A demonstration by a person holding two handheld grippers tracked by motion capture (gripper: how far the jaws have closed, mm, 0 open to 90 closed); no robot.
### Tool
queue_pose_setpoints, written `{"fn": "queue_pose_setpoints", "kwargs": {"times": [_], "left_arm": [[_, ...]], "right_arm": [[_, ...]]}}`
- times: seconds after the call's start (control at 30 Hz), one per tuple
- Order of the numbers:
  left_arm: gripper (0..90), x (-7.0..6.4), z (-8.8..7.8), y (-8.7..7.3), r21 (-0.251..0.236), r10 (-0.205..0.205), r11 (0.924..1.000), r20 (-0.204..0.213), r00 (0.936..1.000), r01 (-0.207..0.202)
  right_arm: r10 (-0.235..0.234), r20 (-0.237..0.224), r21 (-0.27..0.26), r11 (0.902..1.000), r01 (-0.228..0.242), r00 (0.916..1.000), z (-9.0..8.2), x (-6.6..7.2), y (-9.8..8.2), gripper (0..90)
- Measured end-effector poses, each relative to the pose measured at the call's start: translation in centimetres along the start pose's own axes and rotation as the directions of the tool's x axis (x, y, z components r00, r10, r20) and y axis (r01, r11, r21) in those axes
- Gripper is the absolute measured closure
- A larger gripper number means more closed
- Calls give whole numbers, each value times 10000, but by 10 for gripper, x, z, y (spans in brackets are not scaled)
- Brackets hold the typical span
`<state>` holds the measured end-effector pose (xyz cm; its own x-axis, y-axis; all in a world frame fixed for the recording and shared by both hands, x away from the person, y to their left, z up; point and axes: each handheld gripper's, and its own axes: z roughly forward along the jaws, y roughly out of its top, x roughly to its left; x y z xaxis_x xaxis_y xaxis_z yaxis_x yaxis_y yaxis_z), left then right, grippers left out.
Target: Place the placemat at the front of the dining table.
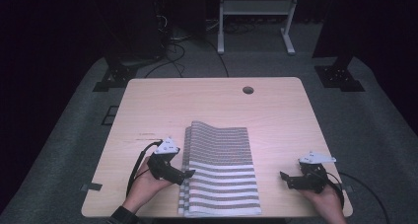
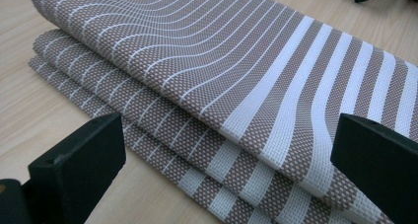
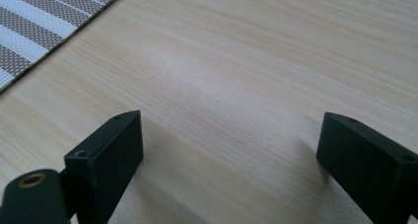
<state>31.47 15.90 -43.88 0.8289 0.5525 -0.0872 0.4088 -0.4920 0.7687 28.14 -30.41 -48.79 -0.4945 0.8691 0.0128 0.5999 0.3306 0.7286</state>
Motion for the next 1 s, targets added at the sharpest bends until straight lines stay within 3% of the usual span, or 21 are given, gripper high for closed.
{"fn": "queue_pose_setpoints", "kwargs": {"times": [0.83,1.0], "left_arm": [[0,-7,32,4,717,232,9971,180,9996,-244],[35,-11,31,6,1037,545,9932,-153,9984,-527]], "right_arm": [[4,-2,2,10000,-4,10000,0,0,0,93],[-1,0,4,10000,1,10000,0,0,0,93]]}}
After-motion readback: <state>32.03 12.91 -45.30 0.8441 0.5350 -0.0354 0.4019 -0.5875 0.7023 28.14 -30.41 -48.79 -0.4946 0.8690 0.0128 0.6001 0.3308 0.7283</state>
